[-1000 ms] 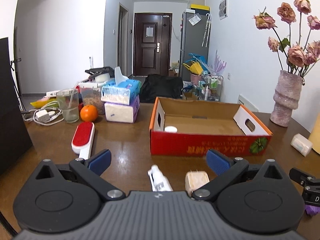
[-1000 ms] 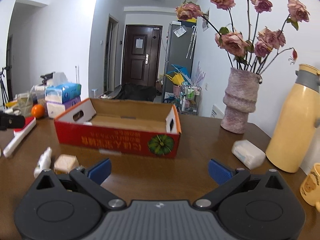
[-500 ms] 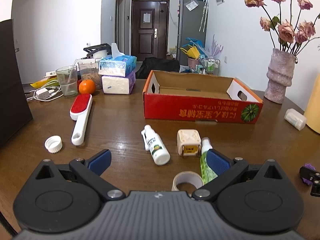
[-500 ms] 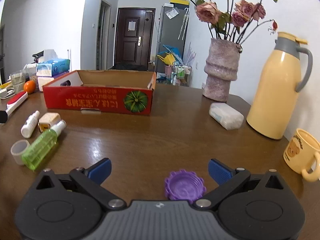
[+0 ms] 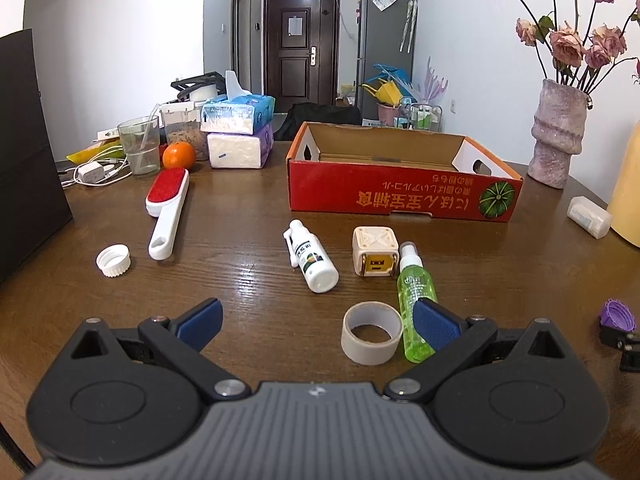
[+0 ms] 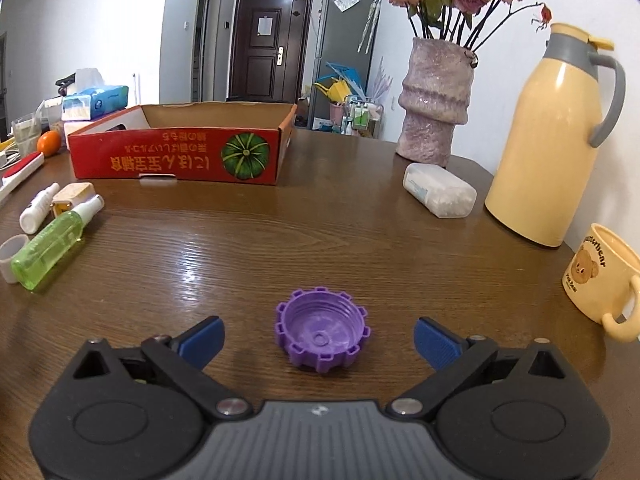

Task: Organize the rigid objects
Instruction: 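Grasp the tape roll with the left tool while the right tool grasps the purple cap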

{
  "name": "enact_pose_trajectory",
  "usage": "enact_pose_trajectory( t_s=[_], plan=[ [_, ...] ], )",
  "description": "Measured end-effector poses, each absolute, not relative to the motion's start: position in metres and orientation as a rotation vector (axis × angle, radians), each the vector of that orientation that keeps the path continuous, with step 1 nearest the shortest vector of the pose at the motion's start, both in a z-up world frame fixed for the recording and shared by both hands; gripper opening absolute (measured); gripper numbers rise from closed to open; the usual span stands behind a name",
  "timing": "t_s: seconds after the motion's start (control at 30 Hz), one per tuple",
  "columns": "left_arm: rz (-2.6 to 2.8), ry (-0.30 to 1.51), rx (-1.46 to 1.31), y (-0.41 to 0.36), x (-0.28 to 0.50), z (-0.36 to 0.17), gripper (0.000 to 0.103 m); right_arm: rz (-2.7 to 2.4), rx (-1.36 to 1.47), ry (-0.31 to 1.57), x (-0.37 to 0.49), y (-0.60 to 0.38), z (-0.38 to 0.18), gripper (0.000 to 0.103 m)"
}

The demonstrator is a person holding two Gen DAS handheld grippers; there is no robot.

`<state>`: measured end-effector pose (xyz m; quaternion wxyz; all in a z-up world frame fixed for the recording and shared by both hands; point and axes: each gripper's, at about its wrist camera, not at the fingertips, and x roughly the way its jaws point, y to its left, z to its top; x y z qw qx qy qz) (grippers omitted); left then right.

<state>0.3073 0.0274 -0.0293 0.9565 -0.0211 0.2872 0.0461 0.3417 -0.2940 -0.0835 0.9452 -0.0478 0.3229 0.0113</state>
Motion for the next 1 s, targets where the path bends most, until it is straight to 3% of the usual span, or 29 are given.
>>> enact_pose_trajectory(
  t_s=[0.07, 0.2, 1.0],
  plan=[
    [0.095, 0.588, -0.038, 0.025, 0.306, -0.031, 0.103, 0.020, -0.081, 0.670, 0.349, -0.299, -0.085, 0.087],
    [0.098, 0.601, -0.027, 0.022, 0.307, -0.034, 0.103, 0.034, -0.040, 0.701, 0.360, -0.307, -0.090, 0.052],
    [0.144, 0.692, 0.035, 0.010, 0.341, -0.073, 0.103, 0.031, 0.056, 0.571, 0.344, -0.320, -0.088, 0.052]
  ],
)
